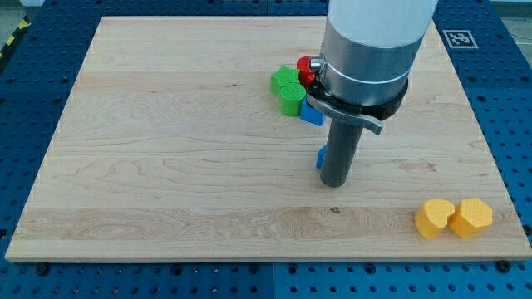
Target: Move the blue triangle to the slightly below right to the group of blocks
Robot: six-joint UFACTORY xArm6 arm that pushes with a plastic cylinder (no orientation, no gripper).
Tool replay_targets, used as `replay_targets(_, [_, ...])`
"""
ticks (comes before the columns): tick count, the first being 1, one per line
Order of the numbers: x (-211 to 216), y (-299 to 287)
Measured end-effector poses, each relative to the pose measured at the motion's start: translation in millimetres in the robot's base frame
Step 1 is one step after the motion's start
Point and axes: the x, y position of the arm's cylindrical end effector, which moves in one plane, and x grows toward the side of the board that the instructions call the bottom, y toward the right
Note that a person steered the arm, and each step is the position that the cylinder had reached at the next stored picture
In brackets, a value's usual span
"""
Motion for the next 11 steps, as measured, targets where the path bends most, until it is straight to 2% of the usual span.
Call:
replay_targets(3, [0.4,11.7])
replay_targets(4, [-15.3,-32.5])
replay_targets(5, [-41.4,-39.7])
replay_targets(6, [-25.1,-9.7])
replay_targets(7, [2.2,-9.7])
replay_targets(9, [25.3,3.6])
replay_targets(11, [25.3,27.7])
